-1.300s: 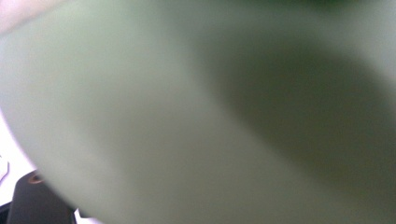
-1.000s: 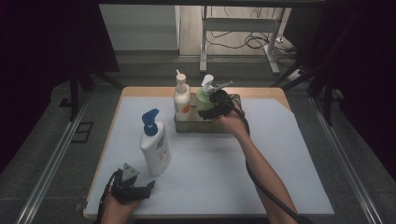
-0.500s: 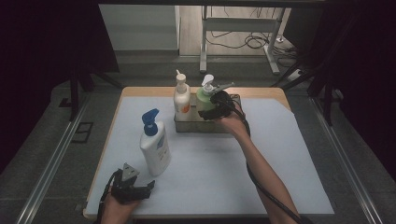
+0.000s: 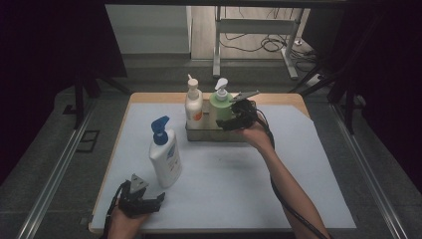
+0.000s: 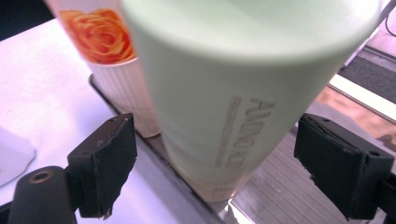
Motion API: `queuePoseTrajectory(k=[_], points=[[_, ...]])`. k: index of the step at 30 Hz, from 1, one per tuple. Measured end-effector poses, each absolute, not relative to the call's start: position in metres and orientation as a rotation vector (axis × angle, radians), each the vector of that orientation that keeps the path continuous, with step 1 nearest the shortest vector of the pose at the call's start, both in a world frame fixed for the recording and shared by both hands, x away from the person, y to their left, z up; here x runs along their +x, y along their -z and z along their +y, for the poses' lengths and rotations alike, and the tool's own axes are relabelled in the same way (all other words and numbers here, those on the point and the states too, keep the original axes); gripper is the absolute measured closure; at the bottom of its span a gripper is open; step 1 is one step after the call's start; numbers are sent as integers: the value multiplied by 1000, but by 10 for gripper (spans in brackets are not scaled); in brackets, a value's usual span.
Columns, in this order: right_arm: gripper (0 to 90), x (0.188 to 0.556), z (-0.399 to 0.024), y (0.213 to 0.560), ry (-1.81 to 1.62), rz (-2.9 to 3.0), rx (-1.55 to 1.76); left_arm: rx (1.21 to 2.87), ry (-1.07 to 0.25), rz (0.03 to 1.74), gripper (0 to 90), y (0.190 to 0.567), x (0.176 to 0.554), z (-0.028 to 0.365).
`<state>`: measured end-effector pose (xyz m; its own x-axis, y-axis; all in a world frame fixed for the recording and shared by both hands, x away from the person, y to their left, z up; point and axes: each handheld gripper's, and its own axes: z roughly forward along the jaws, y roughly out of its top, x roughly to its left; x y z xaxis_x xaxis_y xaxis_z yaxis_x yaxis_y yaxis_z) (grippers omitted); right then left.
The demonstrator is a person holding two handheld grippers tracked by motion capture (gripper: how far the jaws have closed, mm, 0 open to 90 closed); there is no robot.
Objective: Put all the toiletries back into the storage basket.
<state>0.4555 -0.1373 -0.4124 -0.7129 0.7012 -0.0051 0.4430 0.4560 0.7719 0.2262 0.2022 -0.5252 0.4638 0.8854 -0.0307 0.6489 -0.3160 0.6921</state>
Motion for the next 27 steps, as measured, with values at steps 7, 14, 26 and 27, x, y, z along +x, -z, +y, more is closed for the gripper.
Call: queuePoseTrajectory(k=[7, 14, 26, 27], points=[[141, 444, -146, 405, -1140, 2396, 968, 2070, -473, 1270, 129, 525, 226, 202], [353, 439, -161, 403, -1166, 2388, 1005, 2069, -473, 1270, 129, 525, 226, 202], [749, 449, -178, 410, -1130, 2329, 1084, 2069, -473, 1271, 129, 525, 226, 202], [783, 452, -178, 412, -1122, 2327, 1090, 2069, -473, 1271, 129, 525, 226, 202]])
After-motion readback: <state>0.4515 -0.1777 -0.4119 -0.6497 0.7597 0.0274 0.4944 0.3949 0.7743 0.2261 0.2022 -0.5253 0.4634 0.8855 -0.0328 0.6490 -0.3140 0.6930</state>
